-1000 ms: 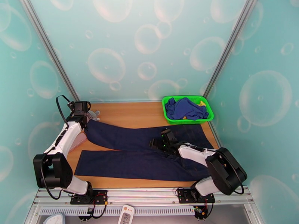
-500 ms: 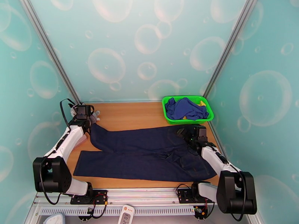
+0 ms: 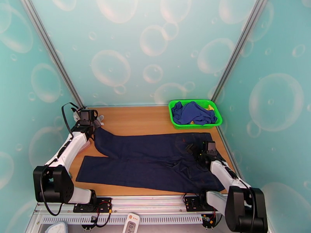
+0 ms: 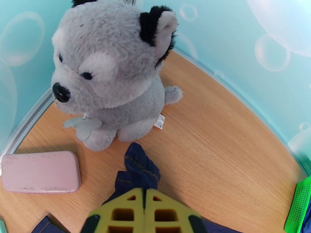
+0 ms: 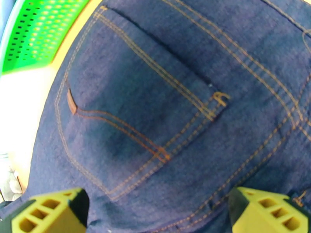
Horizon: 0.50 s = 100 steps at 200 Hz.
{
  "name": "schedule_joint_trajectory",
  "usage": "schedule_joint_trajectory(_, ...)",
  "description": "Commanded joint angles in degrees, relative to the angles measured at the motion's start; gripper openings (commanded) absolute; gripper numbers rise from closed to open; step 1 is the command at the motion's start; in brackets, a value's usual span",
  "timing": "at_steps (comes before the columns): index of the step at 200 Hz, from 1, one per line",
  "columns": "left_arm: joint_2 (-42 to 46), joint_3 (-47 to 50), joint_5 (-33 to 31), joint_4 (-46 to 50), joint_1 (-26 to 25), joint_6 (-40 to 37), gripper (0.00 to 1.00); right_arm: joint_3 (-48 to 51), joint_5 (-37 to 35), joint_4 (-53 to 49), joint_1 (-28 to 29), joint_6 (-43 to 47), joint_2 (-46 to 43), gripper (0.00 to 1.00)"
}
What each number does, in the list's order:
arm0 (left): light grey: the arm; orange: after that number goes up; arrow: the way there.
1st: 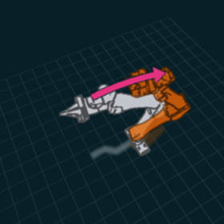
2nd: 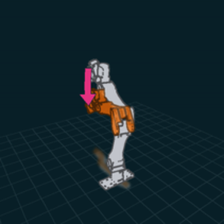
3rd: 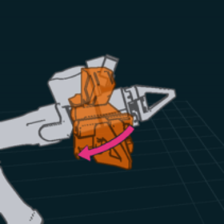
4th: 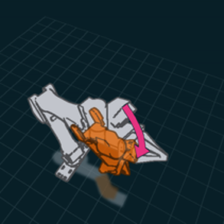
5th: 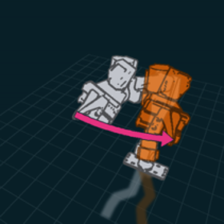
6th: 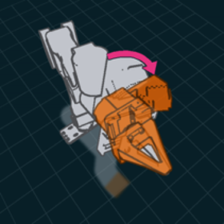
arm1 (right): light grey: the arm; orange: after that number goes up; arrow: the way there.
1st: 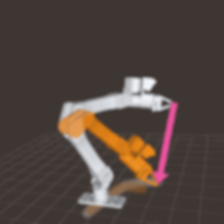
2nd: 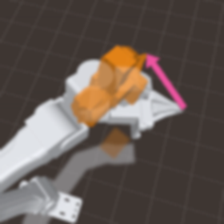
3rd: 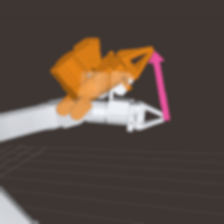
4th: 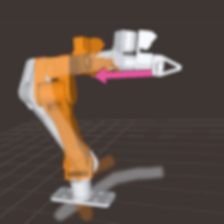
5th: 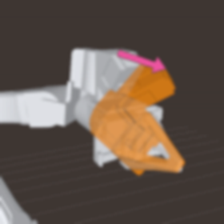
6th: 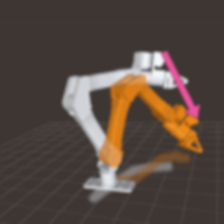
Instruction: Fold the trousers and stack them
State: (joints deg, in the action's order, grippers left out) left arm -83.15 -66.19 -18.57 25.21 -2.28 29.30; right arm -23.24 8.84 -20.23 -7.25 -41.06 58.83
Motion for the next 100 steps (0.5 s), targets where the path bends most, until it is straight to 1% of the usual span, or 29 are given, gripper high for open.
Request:
schedule_joint_trajectory(1, -0.3, -0.9, 1.3, -2.2, -0.2, -1.2, 0.0, 2.1, -1.9, -9.7, 0.2, -4.9, -6.6, 0.99)
schedule_joint_trajectory(20, -0.5, -1.3, 1.5, -2.3, -0.2, -1.1, 0.0, -0.7, -4.0, -12.7, 0.1, -4.2, -10.2, 0.99)
schedule_joint_trajectory(28, -0.6, -1.4, 1.6, -2.3, -0.2, -1.1, 0.0, -3.2, -5.2, -13.3, -0.5, -3.1, -9.9, 0.99)
schedule_joint_trajectory(38, -0.8, -1.4, 1.8, -2.0, -0.3, -1.2, 0.0, -5.2, -3.4, -11.1, -2.0, -1.3, -7.9, 0.99)
schedule_joint_trajectory(51, -0.7, -1.1, 2.3, -1.8, -0.3, -1.3, 0.0, -10.7, -3.0, -11.0, -4.6, 1.6, -1.9, 0.99)
schedule_joint_trajectory(64, -0.3, -0.5, 2.3, -1.6, -0.4, -1.4, 0.0, -16.5, -0.8, -9.8, -7.2, 5.1, 4.6, 0.99)
schedule_joint_trajectory(100, 0.7, 1.4, 2.1, -1.8, -0.4, -1.3, 0.0, -28.2, -1.0, -4.8, -13.0, 14.4, 21.7, 0.99)
